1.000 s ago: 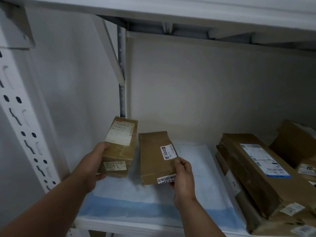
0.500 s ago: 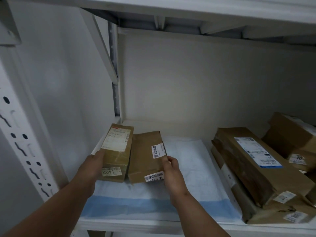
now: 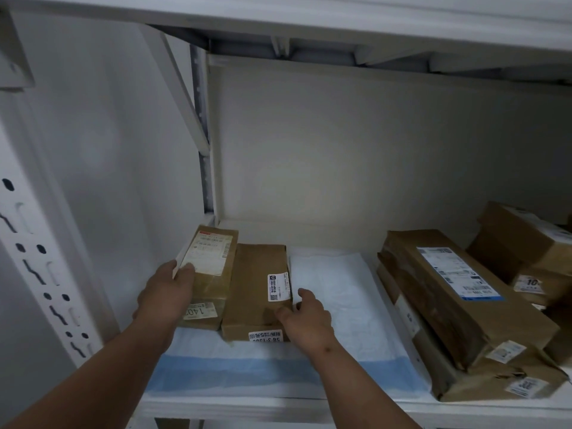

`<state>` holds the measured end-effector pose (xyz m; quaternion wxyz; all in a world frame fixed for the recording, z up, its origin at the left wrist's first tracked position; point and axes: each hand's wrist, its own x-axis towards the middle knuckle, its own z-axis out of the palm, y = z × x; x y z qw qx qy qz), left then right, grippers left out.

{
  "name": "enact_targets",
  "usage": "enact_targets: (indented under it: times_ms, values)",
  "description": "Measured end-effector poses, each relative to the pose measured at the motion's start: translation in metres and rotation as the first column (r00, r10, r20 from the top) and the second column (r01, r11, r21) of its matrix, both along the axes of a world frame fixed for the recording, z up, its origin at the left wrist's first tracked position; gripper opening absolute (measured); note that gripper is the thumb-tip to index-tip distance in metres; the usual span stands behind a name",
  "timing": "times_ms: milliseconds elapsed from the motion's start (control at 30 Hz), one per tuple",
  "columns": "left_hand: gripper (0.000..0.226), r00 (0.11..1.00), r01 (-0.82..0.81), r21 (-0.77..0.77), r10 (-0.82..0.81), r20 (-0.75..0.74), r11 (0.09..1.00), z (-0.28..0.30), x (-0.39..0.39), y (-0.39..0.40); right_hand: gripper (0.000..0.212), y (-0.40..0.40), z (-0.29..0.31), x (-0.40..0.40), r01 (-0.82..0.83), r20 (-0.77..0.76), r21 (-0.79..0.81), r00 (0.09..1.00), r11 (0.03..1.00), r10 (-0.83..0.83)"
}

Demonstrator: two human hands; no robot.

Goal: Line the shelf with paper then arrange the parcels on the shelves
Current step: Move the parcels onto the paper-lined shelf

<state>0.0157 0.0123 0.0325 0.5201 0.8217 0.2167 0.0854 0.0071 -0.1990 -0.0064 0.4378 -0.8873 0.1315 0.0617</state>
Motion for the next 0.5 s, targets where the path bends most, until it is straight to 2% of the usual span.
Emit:
enact_targets:
  times_ms: [100,200,333,433,500]
  values:
    - [0.055,0.997,-0.041,0.225,0.026,0.07,0.973,0.016,-0.004,-0.021,0.059,-0.011,0.012,-0.002,0.016,0.091,-0.093,0.996,0.996,-0.007]
    - [0.047,0.98,0.003,0.281,-0.059,0.19,0.96,0.035,-0.006,-0.054,0.047,-0.029,0.035,-0.009,0.023,0.235,-0.193,0.972,0.981,0.024]
    - [0.055,0.95,0.183,0.127,-0.209,0.234,0.975,0.048,-0.004,-0.104,0.038,-0.076,0.071,-0.022,0.114,0.414,-0.334,0.91,0.936,0.037]
    - [0.036,0.912,0.346,0.025,-0.342,0.227,0.938,0.048,-0.009,-0.152,0.037,-0.124,0.094,-0.032,0.208,0.455,-0.423,0.891,0.882,0.007]
    - [0.029,0.885,0.453,-0.088,-0.434,0.17,0.887,0.043,-0.017,-0.185,0.038,-0.161,0.104,-0.04,0.281,0.437,-0.488,0.898,0.826,-0.047]
